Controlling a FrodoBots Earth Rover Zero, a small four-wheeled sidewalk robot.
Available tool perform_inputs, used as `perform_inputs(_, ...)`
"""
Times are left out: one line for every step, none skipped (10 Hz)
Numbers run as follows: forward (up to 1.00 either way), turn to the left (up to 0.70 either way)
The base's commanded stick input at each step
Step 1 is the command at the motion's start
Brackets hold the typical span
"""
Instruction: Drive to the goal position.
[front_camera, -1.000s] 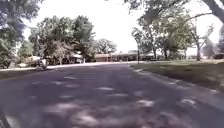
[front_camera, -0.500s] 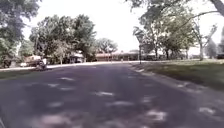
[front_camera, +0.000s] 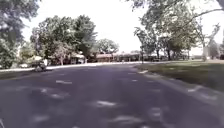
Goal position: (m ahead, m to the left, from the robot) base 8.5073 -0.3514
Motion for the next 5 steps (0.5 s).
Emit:
perform_inputs(0.69, 0.03)
perform_inputs(0.69, -0.14)
perform_inputs(0.69, -0.32)
perform_inputs(0.69, -0.19)
perform_inputs(0.69, 0.0)
